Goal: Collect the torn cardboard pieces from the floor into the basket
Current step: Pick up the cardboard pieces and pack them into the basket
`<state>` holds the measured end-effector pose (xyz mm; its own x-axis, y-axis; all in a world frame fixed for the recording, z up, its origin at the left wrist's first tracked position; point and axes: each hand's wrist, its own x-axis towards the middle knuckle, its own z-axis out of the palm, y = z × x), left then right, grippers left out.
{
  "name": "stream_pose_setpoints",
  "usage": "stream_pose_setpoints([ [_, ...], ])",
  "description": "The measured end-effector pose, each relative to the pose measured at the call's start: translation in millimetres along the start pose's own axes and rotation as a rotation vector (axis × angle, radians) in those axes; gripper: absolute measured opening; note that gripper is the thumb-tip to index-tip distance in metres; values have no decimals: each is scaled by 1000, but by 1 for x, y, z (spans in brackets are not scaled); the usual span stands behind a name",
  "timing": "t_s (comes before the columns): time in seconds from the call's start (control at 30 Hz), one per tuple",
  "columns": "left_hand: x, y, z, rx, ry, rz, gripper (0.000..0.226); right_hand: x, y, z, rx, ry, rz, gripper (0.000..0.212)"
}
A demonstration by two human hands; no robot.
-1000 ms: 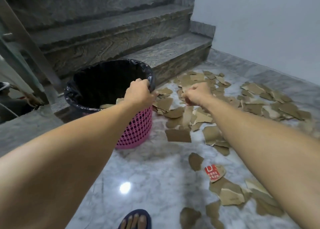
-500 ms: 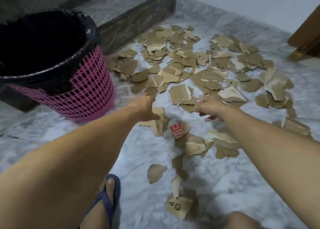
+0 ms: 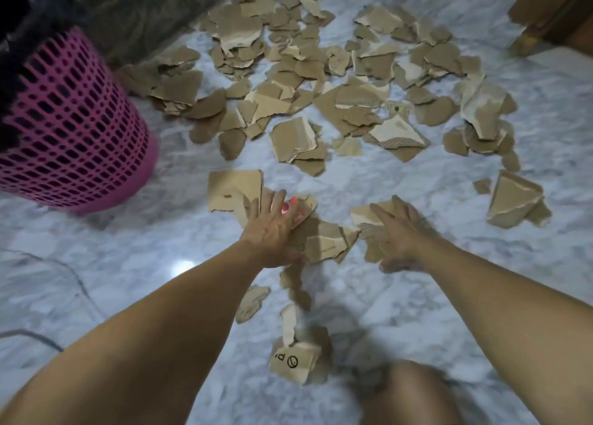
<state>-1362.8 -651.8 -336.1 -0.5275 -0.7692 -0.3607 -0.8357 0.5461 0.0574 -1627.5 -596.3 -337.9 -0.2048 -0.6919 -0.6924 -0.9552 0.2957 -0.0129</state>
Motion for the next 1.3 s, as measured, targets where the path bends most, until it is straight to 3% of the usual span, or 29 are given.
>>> stream_pose_setpoints([
  [0.13,14,24,8,-153,-45,-49,104,2,13,8,-30,82,-83,128],
  [0.33,29,45,17,-118,-108,-139,112,6,23,-1,-119,271,-167,77],
  [0.4,33,48,16,-113,-112,-160,112,6,26,1,-84,296,-167,78],
  [0.53,40,51,12,-146,-90,-155,114,8,30,-3,246,225,-126,81],
  [0.6,42,52,11,-110,-111,-150,118,12,31,-6,250,202,-112,86],
  [0.7,44,56,11,-23,-105,-132,95,15,31,-7,173,195,-91,95],
  [0.8,47,62,12,-13,-113,-110,79,15,26,-6,144,176,-74,83],
  [0.87,49,64,11,-32,-137,-117,80,15,21,-5,123,167,-72,78],
  [1.0,51,62,6,30,-119,-106,64,11,11,-9,226,149,-70,65],
  [1.17,51,51,-11,-193,-163,-191,33,13,-3,-15,379,137,-68,49],
  [1.3,56,21,-32,-395,-150,-293,42,22,-19,-29,512,144,-99,47],
])
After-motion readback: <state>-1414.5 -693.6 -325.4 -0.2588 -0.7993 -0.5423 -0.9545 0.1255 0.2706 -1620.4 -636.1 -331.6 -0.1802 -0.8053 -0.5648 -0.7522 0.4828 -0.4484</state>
